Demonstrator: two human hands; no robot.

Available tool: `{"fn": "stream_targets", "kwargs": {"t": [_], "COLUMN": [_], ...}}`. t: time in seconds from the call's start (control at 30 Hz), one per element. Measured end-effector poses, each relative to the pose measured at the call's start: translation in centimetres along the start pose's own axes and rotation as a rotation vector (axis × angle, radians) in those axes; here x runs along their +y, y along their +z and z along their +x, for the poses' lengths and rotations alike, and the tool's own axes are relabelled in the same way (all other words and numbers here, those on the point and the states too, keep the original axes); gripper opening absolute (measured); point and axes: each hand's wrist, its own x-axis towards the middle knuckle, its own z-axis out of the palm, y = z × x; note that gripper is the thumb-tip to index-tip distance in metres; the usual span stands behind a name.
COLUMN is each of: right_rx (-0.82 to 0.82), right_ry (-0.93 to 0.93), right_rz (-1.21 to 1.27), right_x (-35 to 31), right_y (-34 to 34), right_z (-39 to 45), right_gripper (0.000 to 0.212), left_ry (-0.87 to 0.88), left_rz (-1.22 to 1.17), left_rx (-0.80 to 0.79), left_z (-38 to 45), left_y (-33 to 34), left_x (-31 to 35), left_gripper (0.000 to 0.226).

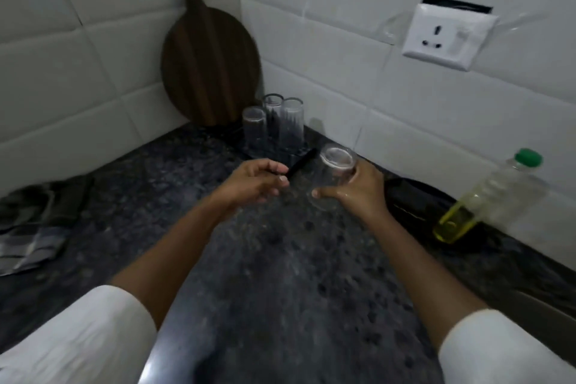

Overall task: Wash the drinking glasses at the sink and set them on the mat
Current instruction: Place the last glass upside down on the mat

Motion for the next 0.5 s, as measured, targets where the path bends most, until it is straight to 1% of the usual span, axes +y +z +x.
{"fn": "stream_targets", "kwargs": {"t": [0.1,0.23,0.4,0.5], "right_rx": [0.028,0.054,0.056,0.029], "right_ry": [-0.035,-0.043,-0.077,-0.096], "right_rz": [0.022,-0.008,-0.059,-0.062], "right_x": [-2.1,-3.6,-3.6,-3.1], "right_y": [5.5,10.8,14.4,15.3], "right_z": [4.7,9.3,12.4,13.2], "right_gripper": [0.081,0.073,0.067,0.067], "left_ry": [-0.007,-0.007,-0.018,-0.023], "left_rz": [-0.034,-0.037,-0.083,-0.057], "left_rx": [0.031,0.033,0.039,0.029], "left_z": [3.1,6.4,8.8,9.7], "left_y": [-4.2,-7.7,-9.6,-10.3], "left_x": [-0.6,-0.9,-1.4,-1.9], "left_gripper": [0.016,0.016,0.016,0.017]}}
